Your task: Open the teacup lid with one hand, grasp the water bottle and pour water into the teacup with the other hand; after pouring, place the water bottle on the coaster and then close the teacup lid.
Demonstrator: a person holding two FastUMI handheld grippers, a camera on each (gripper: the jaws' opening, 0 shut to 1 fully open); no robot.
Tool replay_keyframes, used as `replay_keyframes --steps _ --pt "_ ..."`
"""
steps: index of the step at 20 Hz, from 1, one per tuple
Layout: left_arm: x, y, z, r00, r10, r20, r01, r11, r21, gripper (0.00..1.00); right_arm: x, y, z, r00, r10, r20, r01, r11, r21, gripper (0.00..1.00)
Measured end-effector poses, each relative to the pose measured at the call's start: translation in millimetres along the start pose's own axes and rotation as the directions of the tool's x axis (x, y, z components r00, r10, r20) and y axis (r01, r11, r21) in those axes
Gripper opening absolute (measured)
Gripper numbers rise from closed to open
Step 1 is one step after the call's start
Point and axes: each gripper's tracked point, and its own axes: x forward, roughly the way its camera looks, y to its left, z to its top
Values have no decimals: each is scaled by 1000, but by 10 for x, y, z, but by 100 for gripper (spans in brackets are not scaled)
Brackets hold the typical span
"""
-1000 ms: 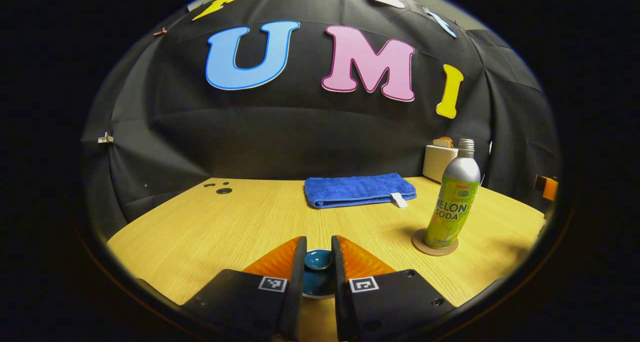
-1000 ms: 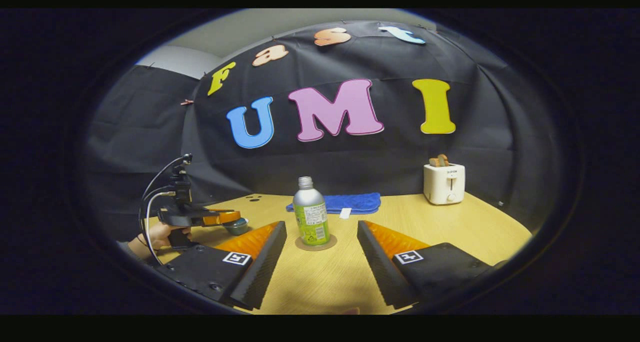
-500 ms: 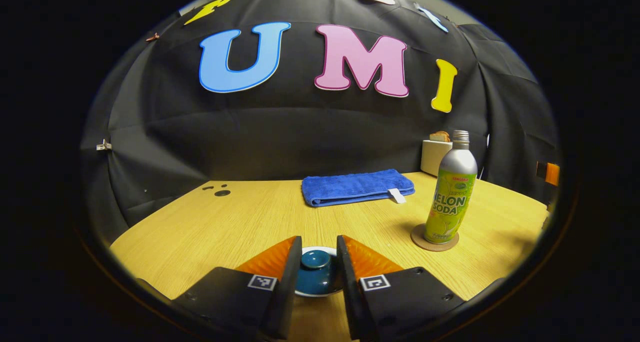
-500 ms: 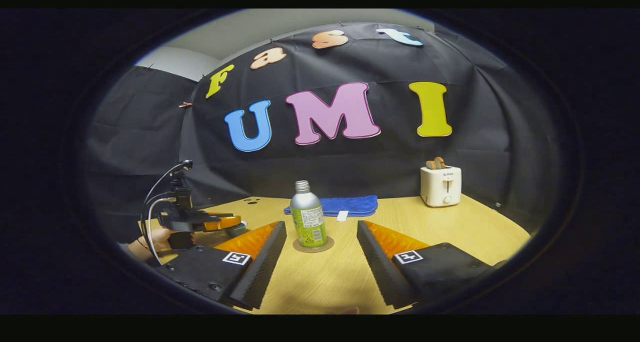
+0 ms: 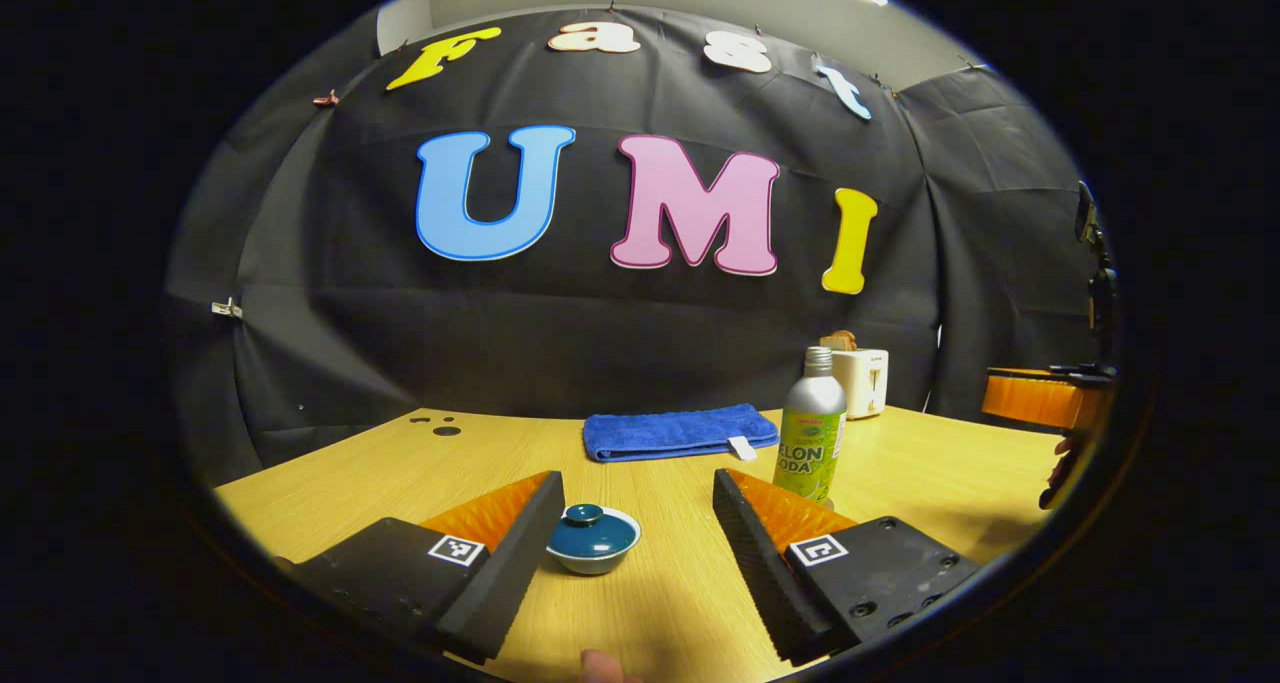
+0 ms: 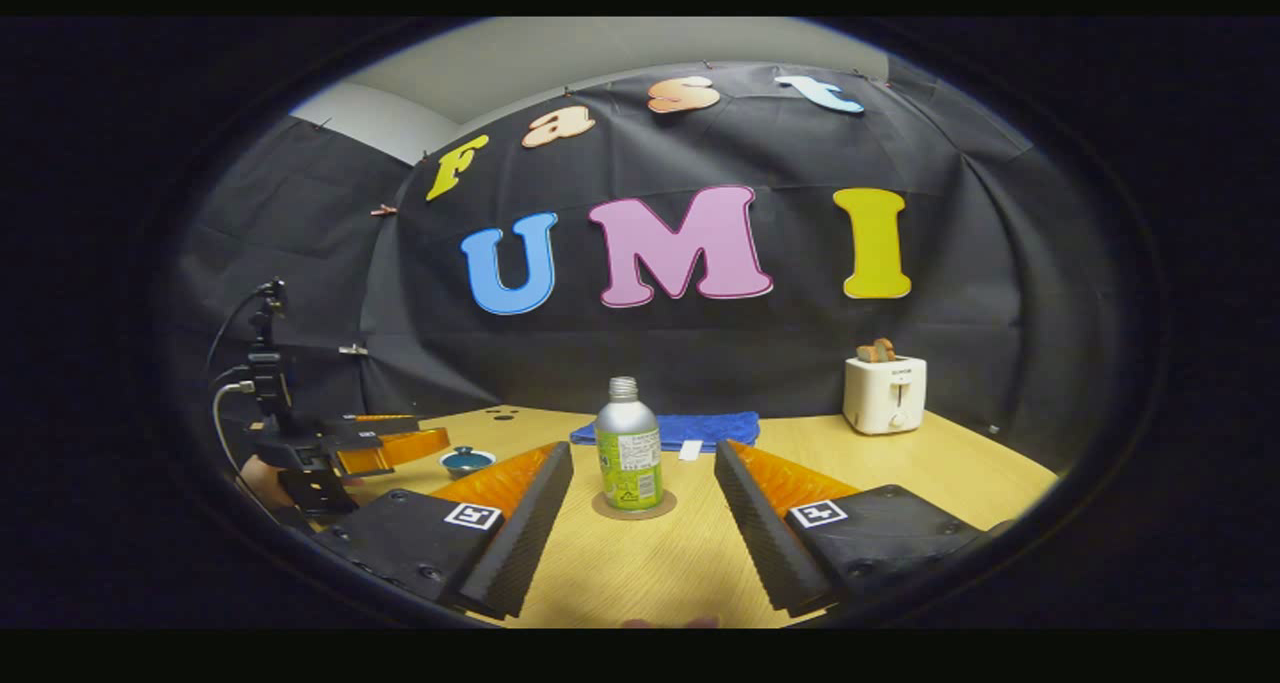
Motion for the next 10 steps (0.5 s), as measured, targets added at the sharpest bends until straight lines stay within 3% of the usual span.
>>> replay_keyframes --steps 2,10 --pt "-32 87 60 1000 25 19 -25 1000 17 95 -8 -7 29 1000 -11 7 11 1000 -3 90" --pt "-21 66 19 1000 22 15 -22 1000 6 95 -36 -14 70 1000 -17 17 17 1000 -18 94"
